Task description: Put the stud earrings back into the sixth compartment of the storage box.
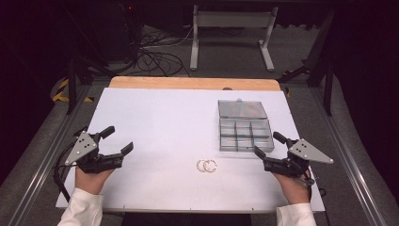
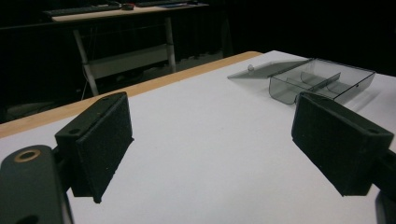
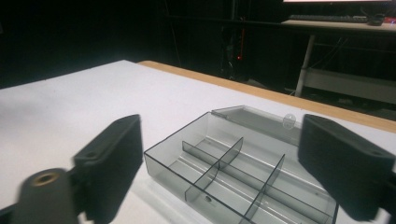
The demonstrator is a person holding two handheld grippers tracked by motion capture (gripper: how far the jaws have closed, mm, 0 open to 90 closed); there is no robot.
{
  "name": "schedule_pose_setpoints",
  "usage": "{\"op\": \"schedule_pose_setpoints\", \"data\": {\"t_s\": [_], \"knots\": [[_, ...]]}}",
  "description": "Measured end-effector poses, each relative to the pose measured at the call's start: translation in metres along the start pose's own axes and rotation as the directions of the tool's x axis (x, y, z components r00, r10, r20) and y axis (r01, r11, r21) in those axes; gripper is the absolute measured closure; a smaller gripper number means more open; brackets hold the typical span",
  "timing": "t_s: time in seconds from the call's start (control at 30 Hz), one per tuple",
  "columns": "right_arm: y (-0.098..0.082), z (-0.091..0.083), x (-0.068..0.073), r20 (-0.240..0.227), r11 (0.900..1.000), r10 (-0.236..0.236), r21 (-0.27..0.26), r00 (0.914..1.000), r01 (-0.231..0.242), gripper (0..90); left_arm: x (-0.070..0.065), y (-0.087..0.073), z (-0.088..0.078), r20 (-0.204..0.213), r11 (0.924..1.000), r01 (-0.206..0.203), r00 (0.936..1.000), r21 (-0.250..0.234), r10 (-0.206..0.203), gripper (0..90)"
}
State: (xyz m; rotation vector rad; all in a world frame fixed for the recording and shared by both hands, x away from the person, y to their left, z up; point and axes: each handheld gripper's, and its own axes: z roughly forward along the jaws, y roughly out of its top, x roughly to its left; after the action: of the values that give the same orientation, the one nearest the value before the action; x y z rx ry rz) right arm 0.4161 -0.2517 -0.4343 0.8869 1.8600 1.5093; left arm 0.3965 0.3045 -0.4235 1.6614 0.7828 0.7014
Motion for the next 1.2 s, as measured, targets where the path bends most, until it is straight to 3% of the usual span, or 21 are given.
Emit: {"op": "schedule_pose_setpoints", "data": {"t_s": [0.23, 0.5, 0.6, 1.1, 1.2], "knots": [[0.002, 0.006, 0.007, -0.042, 0.999, -0.021, 0.027, 0.9989, 0.022, 25.4, 0.0, -0.002, 0.001, 0.002, 1.0, 0.001, 1.0, 0.01, -0.001, 13.1], [0.001, 0.023, 0.025, -0.133, 0.995, -0.026, 0.089, 0.9907, 0.038, 35.8, -0.001, -0.003, 0.002, 0.0, 0.9994, -0.011, 0.9999, 0.031, 0.011, 13.2], [-0.001, 0.03, 0.033, -0.179, 0.993, -0.019, 0.115, 0.9837, 0.04, 37.1, -0.002, -0.004, 0.003, -0.001, 0.9995, -0.013, 0.9999, 0.03, 0.013, 13.2], [-0.01, 0.059, 0.063, -0.283, 0.968, -0.081, 0.206, 0.9557, 0.143, 49.8, -0.003, -0.004, 0.003, -0.001, 0.9992, -0.013, 0.9999, 0.037, 0.013, 14.7], [-0.012, 0.064, 0.066, -0.304, 0.965, -0.072, 0.218, 0.9498, 0.143, 50.0, -0.003, -0.004, 0.003, 0.001, 0.9993, -0.009, 1.0, 0.037, 0.009, 14.7]]}}
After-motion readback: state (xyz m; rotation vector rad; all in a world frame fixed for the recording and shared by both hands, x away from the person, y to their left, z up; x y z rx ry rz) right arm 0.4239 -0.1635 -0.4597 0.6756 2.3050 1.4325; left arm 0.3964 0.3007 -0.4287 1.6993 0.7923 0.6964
